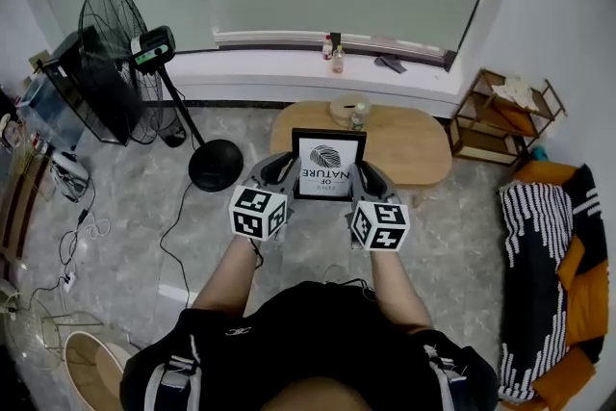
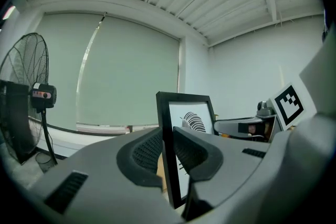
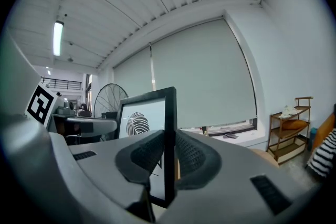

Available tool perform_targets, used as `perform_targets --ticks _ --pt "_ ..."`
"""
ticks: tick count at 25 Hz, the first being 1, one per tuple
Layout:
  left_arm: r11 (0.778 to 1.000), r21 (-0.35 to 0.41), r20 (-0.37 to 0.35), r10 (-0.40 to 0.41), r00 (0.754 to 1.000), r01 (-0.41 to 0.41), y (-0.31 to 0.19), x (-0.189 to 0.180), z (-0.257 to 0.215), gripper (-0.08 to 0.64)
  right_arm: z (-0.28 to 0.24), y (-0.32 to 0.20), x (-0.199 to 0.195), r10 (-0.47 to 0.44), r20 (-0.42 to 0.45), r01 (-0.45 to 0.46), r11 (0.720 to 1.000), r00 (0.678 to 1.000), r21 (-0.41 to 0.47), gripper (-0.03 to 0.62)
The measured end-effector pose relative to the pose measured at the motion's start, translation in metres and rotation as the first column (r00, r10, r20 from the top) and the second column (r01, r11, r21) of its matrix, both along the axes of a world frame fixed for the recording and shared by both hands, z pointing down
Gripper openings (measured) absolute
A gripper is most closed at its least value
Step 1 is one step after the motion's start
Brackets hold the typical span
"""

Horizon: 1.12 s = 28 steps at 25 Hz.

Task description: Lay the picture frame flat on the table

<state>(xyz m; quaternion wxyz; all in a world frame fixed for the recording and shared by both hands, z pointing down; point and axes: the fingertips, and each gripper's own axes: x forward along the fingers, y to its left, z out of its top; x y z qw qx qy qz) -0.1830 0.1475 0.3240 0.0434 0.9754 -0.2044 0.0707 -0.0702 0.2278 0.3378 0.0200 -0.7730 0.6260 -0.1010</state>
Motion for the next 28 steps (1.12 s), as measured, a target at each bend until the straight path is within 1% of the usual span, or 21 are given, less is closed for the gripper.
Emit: perform_targets --ticks 6,11,15,22,28 --pt "1.0 0.001 0.022 -0.021 1.0 0.021 -0.053 0.09 0.003 0.075 0.007 -0.059 0.094 -0.033 0.03 0.033 0.999 0.999 -0.011 0.081" --pt "0.998 -0.022 0.034 -0.057 0.998 0.058 -0.085 0.145 0.012 0.075 0.014 -0.094 0.15 -0.067 0.032 0.068 0.997 0.997 -0.034 0.081" --pt "0.996 -0.032 0.042 -0.077 0.996 0.078 -0.111 0.17 0.016 0.074 0.02 -0.121 0.176 -0.081 0.045 0.083 0.995 0.996 -0.051 0.081" --pt "0.992 -0.081 0.046 -0.091 0.995 0.094 -0.163 0.196 0.04 0.074 0.041 -0.173 0.203 -0.102 0.061 0.108 0.99 0.993 -0.095 0.081" --pt "0.992 -0.103 0.047 -0.066 0.997 0.07 -0.236 0.219 0.057 0.073 0.058 -0.243 0.224 -0.093 0.087 0.104 0.986 0.992 -0.127 0.081"
